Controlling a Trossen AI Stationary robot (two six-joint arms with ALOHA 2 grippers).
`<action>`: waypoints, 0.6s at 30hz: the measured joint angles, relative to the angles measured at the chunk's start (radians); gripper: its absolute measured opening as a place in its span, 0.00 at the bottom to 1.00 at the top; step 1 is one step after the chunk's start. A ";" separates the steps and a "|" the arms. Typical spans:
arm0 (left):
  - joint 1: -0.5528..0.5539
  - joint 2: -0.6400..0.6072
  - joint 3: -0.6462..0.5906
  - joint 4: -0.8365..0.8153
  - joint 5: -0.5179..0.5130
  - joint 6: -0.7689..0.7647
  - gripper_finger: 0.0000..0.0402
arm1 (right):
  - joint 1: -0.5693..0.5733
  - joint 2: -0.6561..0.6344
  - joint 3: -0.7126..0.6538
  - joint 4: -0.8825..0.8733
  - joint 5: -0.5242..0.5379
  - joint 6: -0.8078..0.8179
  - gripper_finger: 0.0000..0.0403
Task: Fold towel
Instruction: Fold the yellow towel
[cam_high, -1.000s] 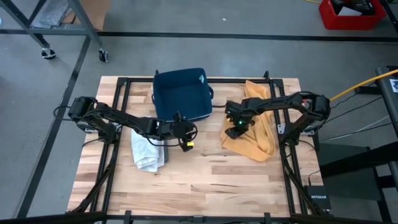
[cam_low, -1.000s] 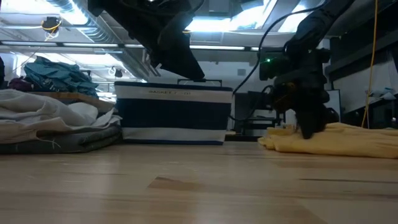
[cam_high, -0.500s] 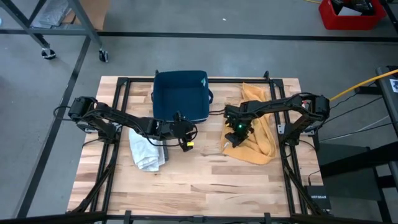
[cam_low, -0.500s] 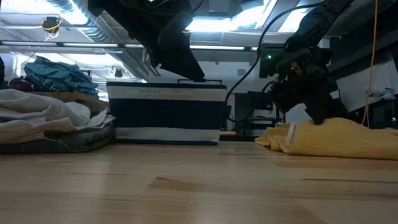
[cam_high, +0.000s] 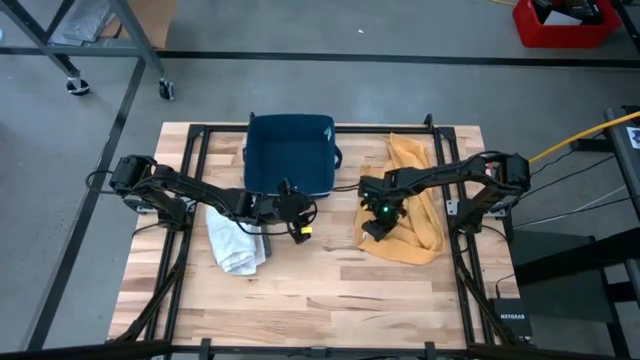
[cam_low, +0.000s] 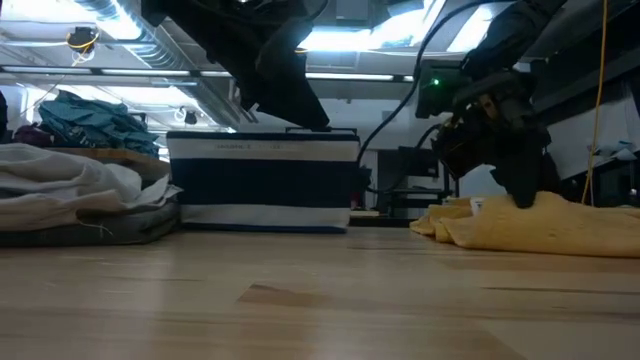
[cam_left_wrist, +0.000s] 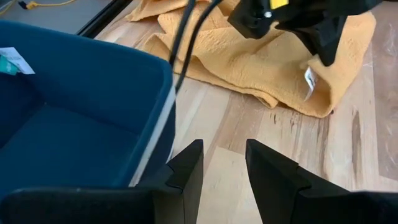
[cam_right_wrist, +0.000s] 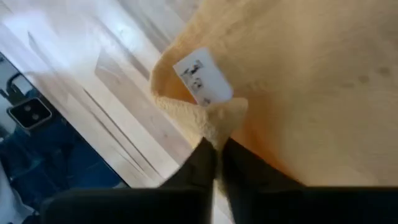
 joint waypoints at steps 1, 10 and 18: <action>0.000 0.000 0.000 0.000 0.000 0.000 0.28 | 0.009 0.000 0.000 0.003 0.000 -0.001 0.04; 0.000 0.000 0.000 -0.001 0.000 0.002 0.28 | 0.104 0.000 0.000 0.104 -0.130 0.111 0.02; 0.000 0.000 0.000 -0.012 0.000 0.003 0.28 | 0.263 0.000 0.000 0.406 -0.336 0.280 0.01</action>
